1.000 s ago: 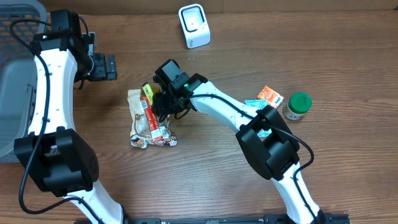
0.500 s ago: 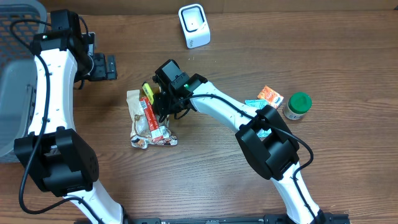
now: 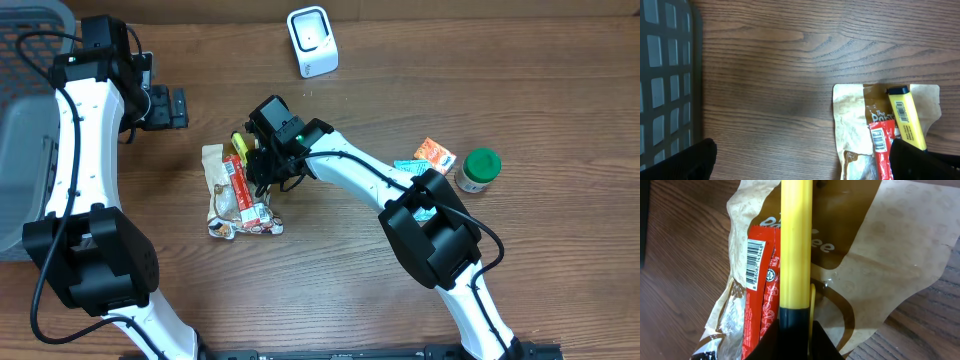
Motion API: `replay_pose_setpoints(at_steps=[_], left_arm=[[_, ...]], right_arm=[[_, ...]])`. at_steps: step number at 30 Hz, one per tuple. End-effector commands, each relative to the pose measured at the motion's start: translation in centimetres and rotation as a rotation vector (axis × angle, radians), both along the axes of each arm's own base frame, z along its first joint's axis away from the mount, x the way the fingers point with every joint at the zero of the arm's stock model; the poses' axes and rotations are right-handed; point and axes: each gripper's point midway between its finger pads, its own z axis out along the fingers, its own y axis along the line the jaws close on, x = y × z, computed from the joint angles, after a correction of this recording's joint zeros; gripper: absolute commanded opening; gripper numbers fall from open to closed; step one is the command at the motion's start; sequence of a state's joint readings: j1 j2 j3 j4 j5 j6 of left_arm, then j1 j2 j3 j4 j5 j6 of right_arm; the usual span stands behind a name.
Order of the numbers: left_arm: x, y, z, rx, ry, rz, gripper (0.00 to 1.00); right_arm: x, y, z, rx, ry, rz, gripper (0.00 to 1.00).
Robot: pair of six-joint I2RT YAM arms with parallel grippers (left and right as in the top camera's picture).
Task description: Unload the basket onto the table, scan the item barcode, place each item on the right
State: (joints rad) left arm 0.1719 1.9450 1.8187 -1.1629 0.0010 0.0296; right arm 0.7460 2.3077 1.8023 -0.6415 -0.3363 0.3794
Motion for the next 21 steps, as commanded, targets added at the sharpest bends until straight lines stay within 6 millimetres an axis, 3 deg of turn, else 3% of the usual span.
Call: replay_pose_setpoints(at_steps=[1, 6, 13, 17, 21], left_arm=[[0.2, -0.2, 0.7, 0.001, -0.02, -0.02, 1.0], [0.2, -0.2, 0.7, 0.001, -0.02, -0.02, 1.0], [0.2, -0.2, 0.7, 0.001, -0.02, -0.02, 1.0], [0.2, -0.2, 0.7, 0.001, -0.02, -0.02, 1.0], [0.2, -0.2, 0.7, 0.001, -0.02, -0.02, 1.0]], right_arm=[[0.8, -0.1, 3.7, 0.028, -0.094, 0.031, 0.04], [1.0, -1.6, 6.1, -0.009, -0.138, 0.012, 0.04], [-0.2, -3.6, 9.3, 0.057, -0.044, 0.021, 0.04], [-1.7, -5.0, 12.1, 0.141, 0.007, 0.112, 0.04], [-3.4, -7.5, 16.0, 0.267, 0.075, 0.193, 0.04]])
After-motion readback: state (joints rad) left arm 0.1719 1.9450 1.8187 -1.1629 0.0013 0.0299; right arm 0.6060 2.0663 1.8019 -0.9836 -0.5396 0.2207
